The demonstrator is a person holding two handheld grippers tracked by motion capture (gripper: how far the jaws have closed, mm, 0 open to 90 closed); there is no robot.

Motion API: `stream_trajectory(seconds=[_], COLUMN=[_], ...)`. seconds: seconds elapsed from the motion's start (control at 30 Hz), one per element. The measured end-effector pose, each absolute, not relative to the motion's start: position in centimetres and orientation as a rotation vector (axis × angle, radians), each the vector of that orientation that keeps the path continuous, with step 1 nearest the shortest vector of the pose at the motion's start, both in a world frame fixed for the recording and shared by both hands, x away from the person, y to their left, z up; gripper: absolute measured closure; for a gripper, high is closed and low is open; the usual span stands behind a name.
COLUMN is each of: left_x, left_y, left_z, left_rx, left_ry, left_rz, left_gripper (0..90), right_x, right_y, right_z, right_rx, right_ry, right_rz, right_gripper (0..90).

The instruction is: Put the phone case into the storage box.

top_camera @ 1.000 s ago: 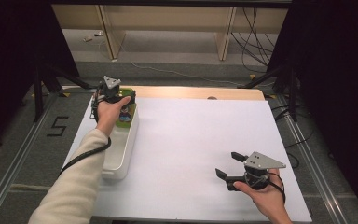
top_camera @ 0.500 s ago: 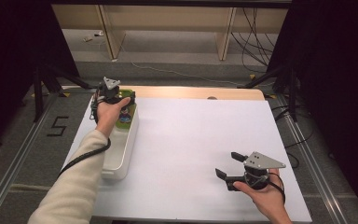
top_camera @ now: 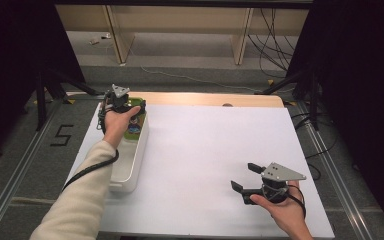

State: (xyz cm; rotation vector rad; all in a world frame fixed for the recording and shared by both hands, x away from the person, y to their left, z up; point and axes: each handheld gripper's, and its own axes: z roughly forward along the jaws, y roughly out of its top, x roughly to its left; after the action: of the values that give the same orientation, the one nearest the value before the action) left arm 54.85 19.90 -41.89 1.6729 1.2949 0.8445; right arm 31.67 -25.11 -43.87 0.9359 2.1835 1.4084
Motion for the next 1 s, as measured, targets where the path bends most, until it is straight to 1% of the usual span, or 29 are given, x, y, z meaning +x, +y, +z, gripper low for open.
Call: stream_trajectory(seconds=[1.0], left_x=[54.94], left_y=[19.87], left_z=[-42.05], left_rx=[1.688], left_ry=[1.298], left_rz=[0.810], left_gripper=[14.4], right_x=[31.65], right_y=[-25.11], right_z=[-43.86], right_rx=[0.937], right_ry=[2.186], right_rz=[1.409], right_gripper=[16.2])
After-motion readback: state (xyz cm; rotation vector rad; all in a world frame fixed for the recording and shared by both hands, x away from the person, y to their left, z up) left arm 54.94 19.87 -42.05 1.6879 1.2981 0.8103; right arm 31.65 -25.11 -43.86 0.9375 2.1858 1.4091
